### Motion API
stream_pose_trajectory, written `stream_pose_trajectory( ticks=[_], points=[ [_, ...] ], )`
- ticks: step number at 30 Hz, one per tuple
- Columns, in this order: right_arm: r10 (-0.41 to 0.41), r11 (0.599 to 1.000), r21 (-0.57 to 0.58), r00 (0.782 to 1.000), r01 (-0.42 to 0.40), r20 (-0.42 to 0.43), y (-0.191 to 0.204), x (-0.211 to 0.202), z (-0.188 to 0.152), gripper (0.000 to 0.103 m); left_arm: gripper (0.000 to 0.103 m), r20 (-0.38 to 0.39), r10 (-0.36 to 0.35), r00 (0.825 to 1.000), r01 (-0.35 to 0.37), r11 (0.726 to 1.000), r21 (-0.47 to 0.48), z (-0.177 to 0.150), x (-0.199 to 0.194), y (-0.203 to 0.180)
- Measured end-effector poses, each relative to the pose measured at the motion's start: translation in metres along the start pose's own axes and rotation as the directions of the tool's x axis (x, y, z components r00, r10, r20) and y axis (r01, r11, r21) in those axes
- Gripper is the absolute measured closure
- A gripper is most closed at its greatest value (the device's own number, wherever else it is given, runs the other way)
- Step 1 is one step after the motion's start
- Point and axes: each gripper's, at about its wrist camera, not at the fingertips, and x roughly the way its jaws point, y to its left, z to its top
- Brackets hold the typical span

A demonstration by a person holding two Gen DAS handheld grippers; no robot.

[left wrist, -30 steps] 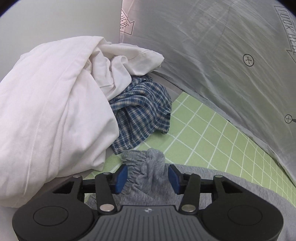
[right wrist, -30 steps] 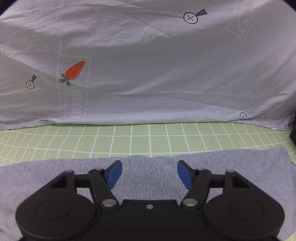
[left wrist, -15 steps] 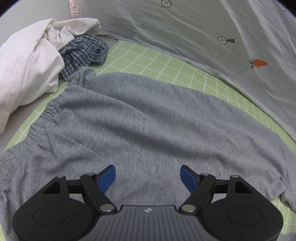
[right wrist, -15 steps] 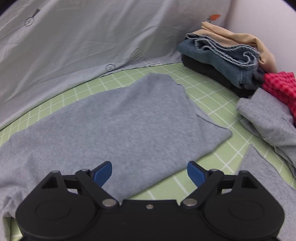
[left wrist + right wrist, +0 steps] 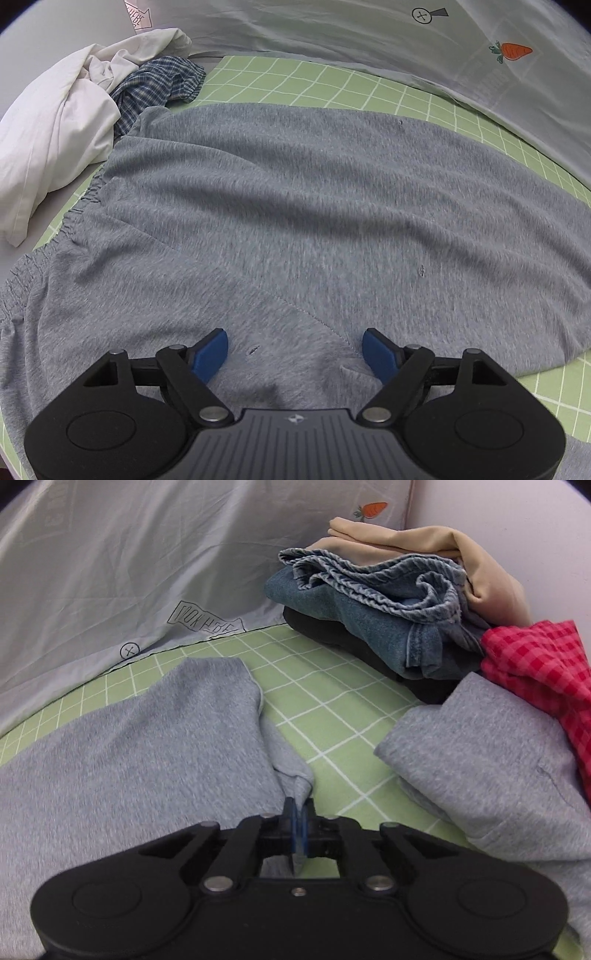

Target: Fold clothes

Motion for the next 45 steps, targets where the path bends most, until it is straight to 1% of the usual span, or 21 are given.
stream_pose_trajectory(
  ticks=[3, 7, 8, 9, 10, 11, 12, 13, 14, 15, 17, 19, 20, 21, 23, 29, 36, 41, 45],
  points=[
    [-0.035, 0.999, -0.033, 0.999, 0.036, 0.025, -0.006, 0.01, 0.004, 0.1, 0.017, 0.003, 0.007, 1.0, -0.007, 1.0, -0.017, 0.0, 0.001, 0.001],
    [-0.067, 0.997, -0.027, 0.998, 0.067, 0.006, -0.017, 0.024, 0.019, 0.098, 0.009, 0.008, 0.008, 1.0, -0.008, 1.0, -0.022, -0.002, 0.003, 0.007],
    [-0.075, 0.997, -0.03, 0.997, 0.075, -0.002, -0.019, 0.027, 0.023, 0.095, 0.006, 0.008, 0.006, 1.0, -0.006, 1.0, -0.022, -0.003, 0.002, 0.008],
    [-0.086, 0.996, -0.033, 0.996, 0.086, -0.009, -0.021, 0.029, 0.025, 0.085, 0.006, 0.008, 0.004, 1.0, -0.004, 1.0, -0.023, -0.003, 0.001, 0.009],
    [-0.1, 0.994, -0.035, 0.995, 0.099, -0.016, -0.022, 0.03, 0.027, 0.079, 0.005, 0.008, 0.003, 1.0, -0.002, 1.0, -0.023, -0.003, 0.0, 0.01],
    [-0.091, 0.995, -0.031, 0.996, 0.09, -0.021, -0.024, 0.028, 0.028, 0.073, 0.005, 0.008, 0.001, 1.0, -0.001, 1.0, -0.024, -0.004, -0.001, 0.011],
    [-0.064, 0.998, -0.02, 0.998, 0.063, -0.023, -0.027, 0.025, 0.028, 0.07, 0.005, 0.008, -0.001, 1.0, 0.001, 1.0, -0.024, -0.004, -0.001, 0.012],
    [-0.037, 0.999, -0.01, 0.999, 0.036, -0.025, -0.029, 0.021, 0.029, 0.061, 0.005, 0.008, -0.002, 1.0, 0.003, 1.0, -0.025, -0.005, -0.002, 0.013],
    [-0.012, 1.0, -0.009, 1.0, 0.012, -0.019, -0.029, 0.014, 0.028, 0.047, 0.006, 0.008, -0.004, 1.0, 0.004, 1.0, -0.025, -0.005, -0.003, 0.015],
    [0.012, 1.0, -0.016, 1.0, -0.012, -0.005, -0.026, 0.006, 0.026, 0.027, 0.006, 0.008, -0.006, 1.0, 0.006, 1.0, -0.026, -0.006, -0.004, 0.016],
    [0.044, 0.998, -0.054, 0.999, -0.043, 0.021, -0.014, -0.015, 0.02, 0.009, 0.006, 0.008, -0.009, 1.0, 0.009, 1.0, -0.027, -0.007, -0.006, 0.018],
    [0.069, 0.994, -0.092, 0.997, -0.066, 0.038, -0.004, -0.036, 0.013, 0.007, 0.006, 0.008, -0.016, 1.0, 0.016, 1.0, -0.026, -0.014, -0.01, 0.022],
    [0.085, 0.992, -0.1, 0.996, -0.081, 0.039, 0.002, -0.046, 0.008, 0.003, 0.006, 0.008, -0.021, 1.0, 0.021, 0.999, -0.026, -0.019, -0.014, 0.025],
    [0.105, 0.99, -0.094, 0.994, -0.101, 0.034, 0.006, -0.054, 0.002, 0.001, 0.006, 0.008, -0.026, 1.0, 0.026, 0.999, -0.025, -0.025, -0.017, 0.028],
    [0.147, 0.986, -0.076, 0.989, -0.146, 0.013, 0.006, -0.069, -0.012, 0.001, 0.006, 0.009, -0.035, 0.999, 0.035, 0.999, -0.024, -0.036, -0.025, 0.033],
    [0.194, 0.98, -0.033, 0.978, -0.197, -0.078, -0.003, -0.112, -0.073, 0.0, 0.006, 0.011, -0.064, 0.998, 0.064, 0.998, -0.021, -0.07, -0.046, 0.05],
    [0.215, 0.973, -0.054, 0.967, -0.224, -0.14, -0.024, -0.151, -0.13, 0.0, 0.006, 0.012, -0.096, 0.995, 0.096, 0.995, -0.016, -0.11, -0.07, 0.069],
    [0.206, 0.974, -0.052, 0.961, -0.219, -0.182, -0.046, -0.173, -0.166, 0.0, 0.006, -0.024, -0.086, 0.996, 0.087, 0.995, 0.047, -0.136, -0.072, 0.069],
    [0.196, 0.977, -0.04, 0.959, -0.208, -0.203, -0.062, -0.183, -0.185, 0.0, 0.006, -0.04, -0.085, 0.996, 0.089, 0.992, 0.093, -0.152, -0.073, 0.066]
  ],
)
